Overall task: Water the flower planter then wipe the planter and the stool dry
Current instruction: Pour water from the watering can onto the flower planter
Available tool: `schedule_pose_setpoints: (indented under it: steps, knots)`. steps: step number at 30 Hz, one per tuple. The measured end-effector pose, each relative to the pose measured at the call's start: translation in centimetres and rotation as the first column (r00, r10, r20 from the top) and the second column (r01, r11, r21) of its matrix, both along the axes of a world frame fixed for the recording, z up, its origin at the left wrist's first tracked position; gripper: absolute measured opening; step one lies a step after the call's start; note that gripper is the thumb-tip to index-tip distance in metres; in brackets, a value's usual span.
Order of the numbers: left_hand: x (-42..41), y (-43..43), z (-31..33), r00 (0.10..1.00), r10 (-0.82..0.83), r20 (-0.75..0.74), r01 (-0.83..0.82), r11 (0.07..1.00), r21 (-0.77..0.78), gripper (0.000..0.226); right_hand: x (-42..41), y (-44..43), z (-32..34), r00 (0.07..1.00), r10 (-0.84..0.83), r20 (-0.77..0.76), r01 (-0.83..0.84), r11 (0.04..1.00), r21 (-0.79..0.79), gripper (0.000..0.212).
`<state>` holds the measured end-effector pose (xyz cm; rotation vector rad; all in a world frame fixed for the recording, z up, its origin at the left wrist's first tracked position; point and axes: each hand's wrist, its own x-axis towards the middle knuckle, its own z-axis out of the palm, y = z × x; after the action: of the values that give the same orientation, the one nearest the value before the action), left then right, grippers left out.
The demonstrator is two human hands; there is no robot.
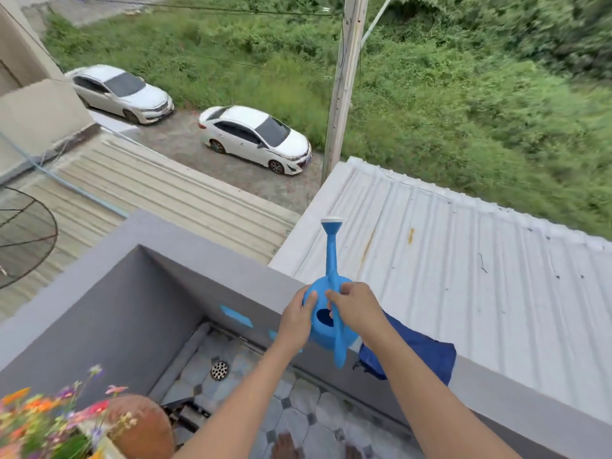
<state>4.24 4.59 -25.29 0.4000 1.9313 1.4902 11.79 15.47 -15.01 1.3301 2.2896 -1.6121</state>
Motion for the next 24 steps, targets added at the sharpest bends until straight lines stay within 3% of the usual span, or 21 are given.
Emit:
schedule_pose_setpoints:
  steps: [6,10,14,17,24]
  knots:
    - [0.7,-3.4,2.3,0.972,0.223,-0.074,-0.219,0.974,0.055,0.036,-2.3,-1.5,3.0,0.966,0.25,-0.065,-0.249,0.968,0.027,0.022]
    - [1.8,-5.7,4.5,0.911,0.385,-0.147,-0.37,0.921,0.121,0.035,-3.7,-3.5,5.0,0.879,0.456,-0.135,-0.449,0.89,0.086,0.03]
    - [4.0,-7.7,6.4,0.748,0.63,-0.208,-0.606,0.777,0.171,0.035,-4.6,-6.0,6.7,0.71,0.689,-0.147,-0.662,0.724,0.197,0.048]
    - [5.8,-9.1,7.6,0.615,0.749,-0.247,-0.736,0.658,0.162,0.038,-5.0,-7.7,8.1,0.559,0.821,-0.116,-0.768,0.566,0.298,0.047]
    - [10.3,-12.9,9.6,0.389,0.879,-0.276,-0.891,0.435,0.129,0.018,-4.8,-13.0,10.3,0.224,0.972,0.068,-0.892,0.176,0.417,0.045]
